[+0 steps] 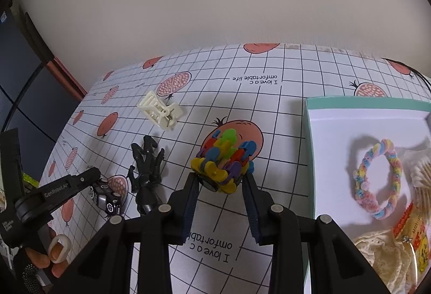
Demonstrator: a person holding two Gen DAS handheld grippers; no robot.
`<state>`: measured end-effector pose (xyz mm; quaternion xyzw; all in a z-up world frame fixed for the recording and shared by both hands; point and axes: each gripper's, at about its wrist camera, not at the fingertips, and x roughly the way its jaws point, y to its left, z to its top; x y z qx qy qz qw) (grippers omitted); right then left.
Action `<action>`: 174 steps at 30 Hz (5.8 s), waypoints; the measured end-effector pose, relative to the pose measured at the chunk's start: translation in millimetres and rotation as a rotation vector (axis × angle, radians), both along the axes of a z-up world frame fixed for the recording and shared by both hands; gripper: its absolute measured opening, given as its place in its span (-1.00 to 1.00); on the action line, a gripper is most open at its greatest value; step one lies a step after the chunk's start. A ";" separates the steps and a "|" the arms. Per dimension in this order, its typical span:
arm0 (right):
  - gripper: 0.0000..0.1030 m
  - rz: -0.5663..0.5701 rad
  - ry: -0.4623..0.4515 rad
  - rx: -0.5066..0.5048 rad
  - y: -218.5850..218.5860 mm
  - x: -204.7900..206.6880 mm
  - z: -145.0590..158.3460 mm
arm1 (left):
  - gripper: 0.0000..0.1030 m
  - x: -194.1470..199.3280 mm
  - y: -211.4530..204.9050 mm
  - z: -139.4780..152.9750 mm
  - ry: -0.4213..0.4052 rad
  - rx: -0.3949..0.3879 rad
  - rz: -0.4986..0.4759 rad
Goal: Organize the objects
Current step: 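Lift the toy car and block toy and carry them toward the tray, then lower the black toy car with left tool while right tool lowers block toy into tray, then open both tools to release the car and block toy, then withdraw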
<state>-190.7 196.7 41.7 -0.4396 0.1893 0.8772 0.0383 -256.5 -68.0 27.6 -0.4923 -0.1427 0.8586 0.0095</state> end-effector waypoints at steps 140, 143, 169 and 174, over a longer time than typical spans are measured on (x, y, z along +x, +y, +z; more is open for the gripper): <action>0.33 -0.246 -0.028 0.082 151.3 100.2 32.1 | 0.97 55.3 234.9 40.4 0.058 0.032 -0.330; 0.46 -0.245 -0.028 0.083 152.0 100.1 30.6 | 1.00 55.6 233.2 39.9 0.062 0.022 -0.330; 1.00 -0.236 -0.026 0.092 143.9 92.7 28.1 | 1.00 48.7 196.8 43.3 0.075 0.014 -0.252; 1.00 -0.223 -0.027 0.100 135.7 86.9 27.9 | 1.00 42.3 181.4 41.0 0.078 0.010 -0.222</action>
